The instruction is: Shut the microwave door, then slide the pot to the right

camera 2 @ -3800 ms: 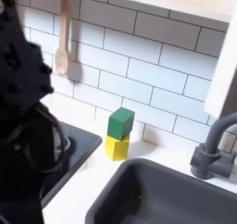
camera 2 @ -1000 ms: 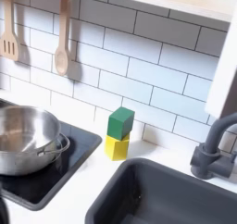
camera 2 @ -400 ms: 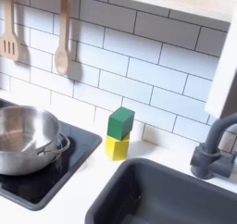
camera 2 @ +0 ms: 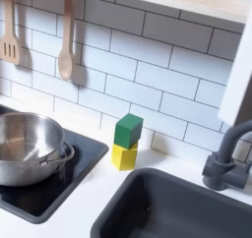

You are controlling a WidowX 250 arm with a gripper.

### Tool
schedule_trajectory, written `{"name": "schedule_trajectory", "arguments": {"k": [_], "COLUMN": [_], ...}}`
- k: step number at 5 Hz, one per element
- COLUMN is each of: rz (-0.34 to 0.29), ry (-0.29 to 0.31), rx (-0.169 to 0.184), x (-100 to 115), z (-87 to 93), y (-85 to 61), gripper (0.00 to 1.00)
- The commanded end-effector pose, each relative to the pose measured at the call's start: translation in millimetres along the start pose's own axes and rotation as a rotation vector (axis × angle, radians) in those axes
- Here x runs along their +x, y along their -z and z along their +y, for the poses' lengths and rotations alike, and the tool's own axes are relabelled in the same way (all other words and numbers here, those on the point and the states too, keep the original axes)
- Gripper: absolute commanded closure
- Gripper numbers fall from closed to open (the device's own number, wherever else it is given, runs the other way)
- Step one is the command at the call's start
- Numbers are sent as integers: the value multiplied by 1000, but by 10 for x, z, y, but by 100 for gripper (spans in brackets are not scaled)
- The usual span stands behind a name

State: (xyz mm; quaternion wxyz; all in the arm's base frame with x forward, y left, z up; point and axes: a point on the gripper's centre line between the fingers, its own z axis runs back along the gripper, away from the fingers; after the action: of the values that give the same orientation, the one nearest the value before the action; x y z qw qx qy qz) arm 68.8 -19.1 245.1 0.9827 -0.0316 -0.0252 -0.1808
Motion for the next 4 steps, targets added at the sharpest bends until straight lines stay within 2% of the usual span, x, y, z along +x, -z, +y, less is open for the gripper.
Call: {"name": "schedule_trajectory", "arguments": {"k": [1, 4], "rz": [12, 10], "ry": [-28, -26], "rx": [5, -3], "x": [-55, -49], "z": [-40, -51], "y": [7, 8], "gripper": [0, 0]}}
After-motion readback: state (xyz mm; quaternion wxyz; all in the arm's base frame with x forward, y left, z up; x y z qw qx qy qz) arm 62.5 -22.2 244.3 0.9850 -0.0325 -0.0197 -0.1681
